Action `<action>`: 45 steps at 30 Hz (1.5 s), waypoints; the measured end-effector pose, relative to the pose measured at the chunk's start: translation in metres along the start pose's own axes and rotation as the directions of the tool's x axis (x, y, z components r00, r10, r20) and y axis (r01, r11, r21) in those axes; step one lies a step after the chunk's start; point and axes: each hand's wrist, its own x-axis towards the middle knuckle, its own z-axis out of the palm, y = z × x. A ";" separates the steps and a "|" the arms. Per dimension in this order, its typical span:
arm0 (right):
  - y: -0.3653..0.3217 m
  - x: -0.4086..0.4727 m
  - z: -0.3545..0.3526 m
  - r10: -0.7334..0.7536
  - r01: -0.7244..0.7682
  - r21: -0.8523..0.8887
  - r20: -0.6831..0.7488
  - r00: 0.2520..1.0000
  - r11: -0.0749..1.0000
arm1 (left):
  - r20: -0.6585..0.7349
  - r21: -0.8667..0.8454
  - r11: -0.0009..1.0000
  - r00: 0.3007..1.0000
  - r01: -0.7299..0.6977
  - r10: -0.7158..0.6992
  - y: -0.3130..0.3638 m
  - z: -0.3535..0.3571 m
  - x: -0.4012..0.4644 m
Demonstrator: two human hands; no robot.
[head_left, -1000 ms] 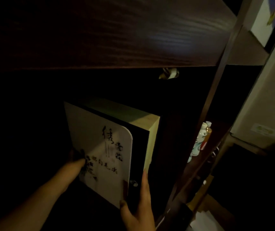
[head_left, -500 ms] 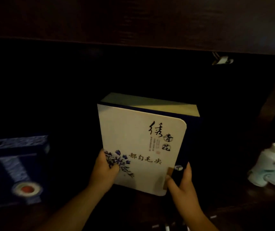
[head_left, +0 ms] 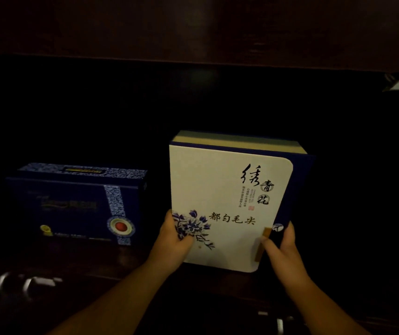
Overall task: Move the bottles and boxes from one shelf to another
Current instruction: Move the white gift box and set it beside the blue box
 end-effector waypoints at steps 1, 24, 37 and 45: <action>-0.001 0.003 0.003 0.002 -0.002 0.005 0.001 1.000 1.000 | 0.005 -0.006 1.000 1.000 -0.002 0.002 -0.001 -0.002 0.004; -0.016 0.006 0.068 -0.008 0.012 0.040 -0.083 0.997 0.999 | 0.078 -0.104 0.993 0.995 -0.051 0.059 -0.056 -0.040 0.048; -0.008 0.008 0.067 -0.015 0.018 0.047 -0.061 0.998 0.999 | 0.099 -0.068 0.997 0.994 -0.047 0.053 -0.056 -0.044 0.045; -0.011 0.012 0.063 -0.017 0.018 0.029 -0.043 0.999 0.999 | 0.082 -0.091 0.994 0.994 -0.067 0.074 -0.055 -0.043 0.041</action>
